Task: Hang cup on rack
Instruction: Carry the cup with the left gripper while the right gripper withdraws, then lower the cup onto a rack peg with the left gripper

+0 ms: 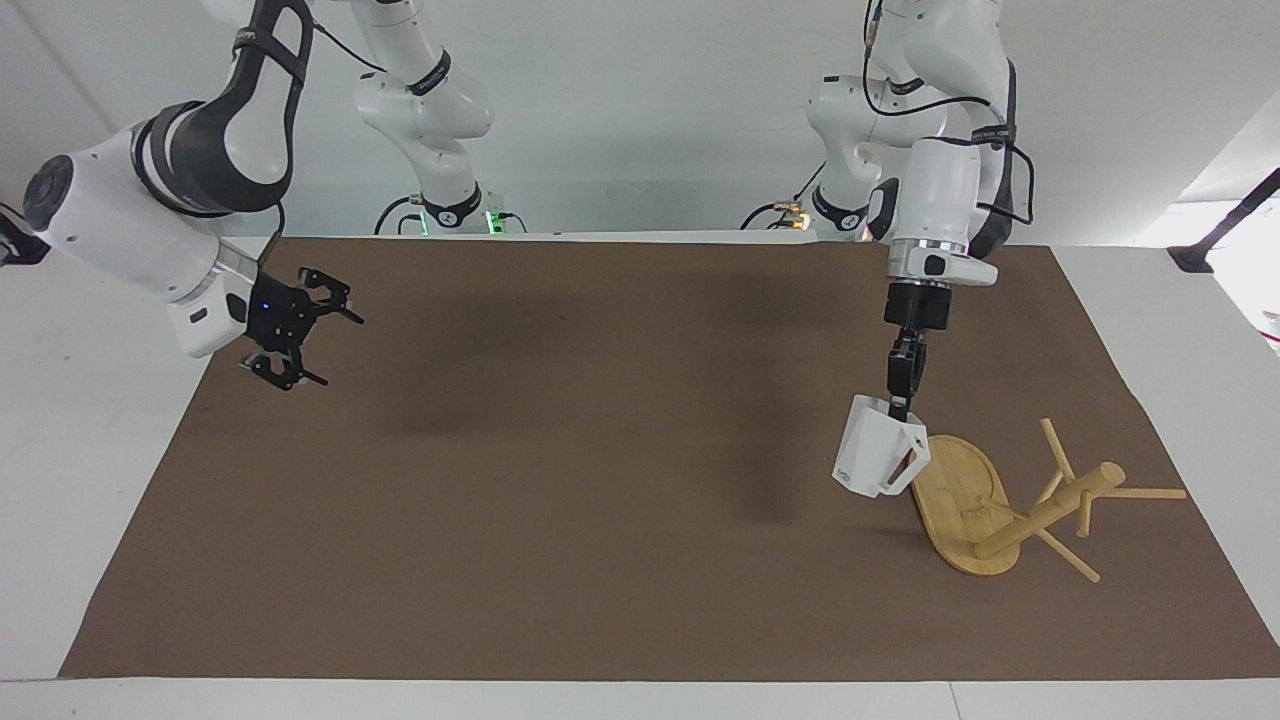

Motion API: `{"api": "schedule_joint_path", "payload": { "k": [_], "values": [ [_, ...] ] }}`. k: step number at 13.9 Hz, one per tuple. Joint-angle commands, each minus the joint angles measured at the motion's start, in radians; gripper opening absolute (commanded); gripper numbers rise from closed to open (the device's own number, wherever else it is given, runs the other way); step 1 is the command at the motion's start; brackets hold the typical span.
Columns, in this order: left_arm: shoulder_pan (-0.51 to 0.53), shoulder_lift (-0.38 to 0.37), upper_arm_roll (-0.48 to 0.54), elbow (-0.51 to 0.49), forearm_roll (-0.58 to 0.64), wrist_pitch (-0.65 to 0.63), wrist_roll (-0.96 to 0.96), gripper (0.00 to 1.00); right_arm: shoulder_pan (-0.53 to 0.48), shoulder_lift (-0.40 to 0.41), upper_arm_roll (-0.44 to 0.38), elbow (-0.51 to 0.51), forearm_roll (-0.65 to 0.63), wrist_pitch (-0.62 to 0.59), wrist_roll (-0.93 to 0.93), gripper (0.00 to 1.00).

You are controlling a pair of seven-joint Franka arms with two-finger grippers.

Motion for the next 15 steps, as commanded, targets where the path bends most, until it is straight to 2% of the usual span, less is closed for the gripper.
{"api": "schedule_joint_path", "payload": {
  "k": [1,3,6,9,11,13,15],
  "values": [
    [0.051,0.042,-0.008,0.021,0.014,0.036,-0.003,0.00,0.009,0.007,0.006,0.141,-0.104,-0.130,0.231,1.00],
    [0.068,0.077,-0.008,0.045,0.072,0.036,-0.003,0.00,0.014,-0.014,0.006,0.192,-0.146,-0.223,0.425,1.00],
    [0.070,0.125,-0.008,0.086,0.076,0.036,-0.001,0.00,0.043,-0.079,-0.017,0.198,-0.190,-0.303,0.627,1.00],
    [0.087,0.136,-0.009,0.093,0.074,0.033,-0.003,0.00,0.061,-0.080,-0.015,0.305,-0.250,-0.393,0.857,1.00],
    [0.098,0.136,-0.009,0.093,0.073,0.031,-0.004,0.00,0.081,-0.120,-0.023,0.257,-0.259,-0.401,0.954,1.00],
    [0.111,0.136,-0.009,0.091,0.073,0.028,-0.005,0.00,0.139,-0.146,-0.087,0.201,-0.260,-0.371,0.972,1.00],
    [0.130,0.136,-0.011,0.091,0.073,0.028,-0.005,0.00,0.135,-0.154,-0.091,0.161,-0.246,-0.361,0.973,1.00]
  ]
}}
